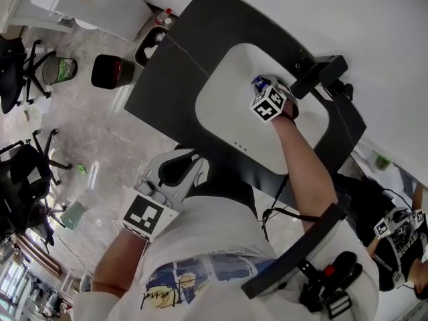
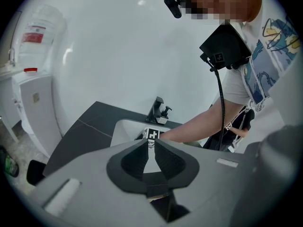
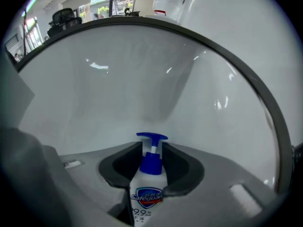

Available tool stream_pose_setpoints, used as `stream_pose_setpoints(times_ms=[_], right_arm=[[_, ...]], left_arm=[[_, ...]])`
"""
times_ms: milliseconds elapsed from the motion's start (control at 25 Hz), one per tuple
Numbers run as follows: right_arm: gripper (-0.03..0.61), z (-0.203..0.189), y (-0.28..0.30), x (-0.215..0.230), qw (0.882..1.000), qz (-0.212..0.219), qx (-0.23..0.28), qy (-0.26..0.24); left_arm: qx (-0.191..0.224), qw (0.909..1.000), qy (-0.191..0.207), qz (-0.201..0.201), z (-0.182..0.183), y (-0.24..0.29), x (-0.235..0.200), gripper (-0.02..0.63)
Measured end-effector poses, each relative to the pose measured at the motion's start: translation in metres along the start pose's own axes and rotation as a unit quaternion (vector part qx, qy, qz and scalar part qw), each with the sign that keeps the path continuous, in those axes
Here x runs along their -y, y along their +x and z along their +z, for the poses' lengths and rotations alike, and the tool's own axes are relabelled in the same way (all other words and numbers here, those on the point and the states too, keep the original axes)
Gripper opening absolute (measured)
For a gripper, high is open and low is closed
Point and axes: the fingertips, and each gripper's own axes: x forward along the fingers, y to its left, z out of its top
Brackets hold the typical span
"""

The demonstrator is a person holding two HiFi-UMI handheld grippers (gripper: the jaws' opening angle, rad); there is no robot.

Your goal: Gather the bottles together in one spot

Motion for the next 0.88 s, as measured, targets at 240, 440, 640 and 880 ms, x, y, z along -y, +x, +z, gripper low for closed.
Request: stream_pose_setpoints(times_ms=[240,440,640,880], right_arm=[[0.129,0.005,0.007,0.003,1.000,0.018,-0.017,0.013],[0.107,0.008,0.002,-0.003,1.000,0.012,-0.003,-0.005],[0.094,0.019,-0.010,-0.014,0.999,0.005,0.027,-0.020],[0.063,0.038,-0.033,-0.026,0.997,-0.009,0.076,-0.025]], left_arm=[[0.001,1.0000,-0.001,0.001,-0.001,0.003,0.000,0.045],[0.000,1.0000,-0.004,0.000,-0.003,0.005,0.000,0.044],[0.002,1.0000,-0.002,-0.004,-0.001,0.005,0.001,0.044],[-0.001,0.9999,0.008,-0.012,-0.001,0.005,0.005,0.044]])
